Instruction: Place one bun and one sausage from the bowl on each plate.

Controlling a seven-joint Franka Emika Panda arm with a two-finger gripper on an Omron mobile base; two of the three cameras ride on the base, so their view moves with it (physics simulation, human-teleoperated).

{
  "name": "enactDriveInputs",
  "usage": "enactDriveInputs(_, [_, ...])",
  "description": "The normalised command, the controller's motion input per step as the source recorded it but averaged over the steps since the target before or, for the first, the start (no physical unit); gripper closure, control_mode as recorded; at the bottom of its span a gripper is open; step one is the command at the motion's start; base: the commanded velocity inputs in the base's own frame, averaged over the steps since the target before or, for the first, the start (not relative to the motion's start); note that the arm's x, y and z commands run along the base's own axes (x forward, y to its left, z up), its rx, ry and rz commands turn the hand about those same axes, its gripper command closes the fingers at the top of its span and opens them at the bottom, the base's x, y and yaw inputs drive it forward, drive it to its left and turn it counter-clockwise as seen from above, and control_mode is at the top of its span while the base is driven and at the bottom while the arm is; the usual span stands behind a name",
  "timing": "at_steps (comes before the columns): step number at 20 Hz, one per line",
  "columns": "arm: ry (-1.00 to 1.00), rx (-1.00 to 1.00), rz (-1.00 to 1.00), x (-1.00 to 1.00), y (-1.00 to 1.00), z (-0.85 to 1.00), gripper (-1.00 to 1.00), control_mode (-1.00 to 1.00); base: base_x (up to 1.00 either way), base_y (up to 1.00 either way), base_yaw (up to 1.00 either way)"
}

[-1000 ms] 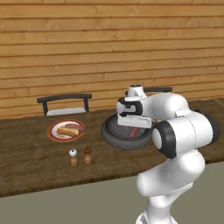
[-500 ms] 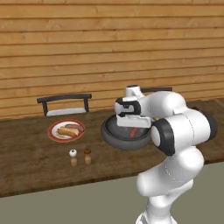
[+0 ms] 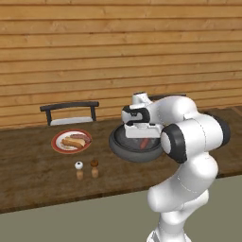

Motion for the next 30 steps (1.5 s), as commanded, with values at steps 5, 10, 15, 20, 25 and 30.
enactDriveInputs(5, [-0.02,0.0,0.0,-0.01,0.05,-0.51,1.0,-1.0,0.0,0.0,0.0])
enactDriveInputs(10, [-0.03,0.0,0.0,0.0,0.01,-0.06,1.0,-1.0,0.0,0.0,0.0])
enactDriveInputs(15, [-0.1,0.0,0.0,-0.03,-0.16,0.59,1.0,-1.0,0.0,0.0,0.0])
enactDriveInputs(20, [-0.16,0.01,0.0,-0.01,-0.41,0.57,1.0,-1.0,0.0,0.0,0.0])
enactDriveInputs(25, [-0.17,0.02,0.01,0.01,-0.72,0.3,1.0,-1.0,0.0,0.0,0.0])
enactDriveInputs(30, [-0.09,0.04,0.06,0.14,-0.66,0.08,1.0,-1.0,0.0,0.0,0.0])
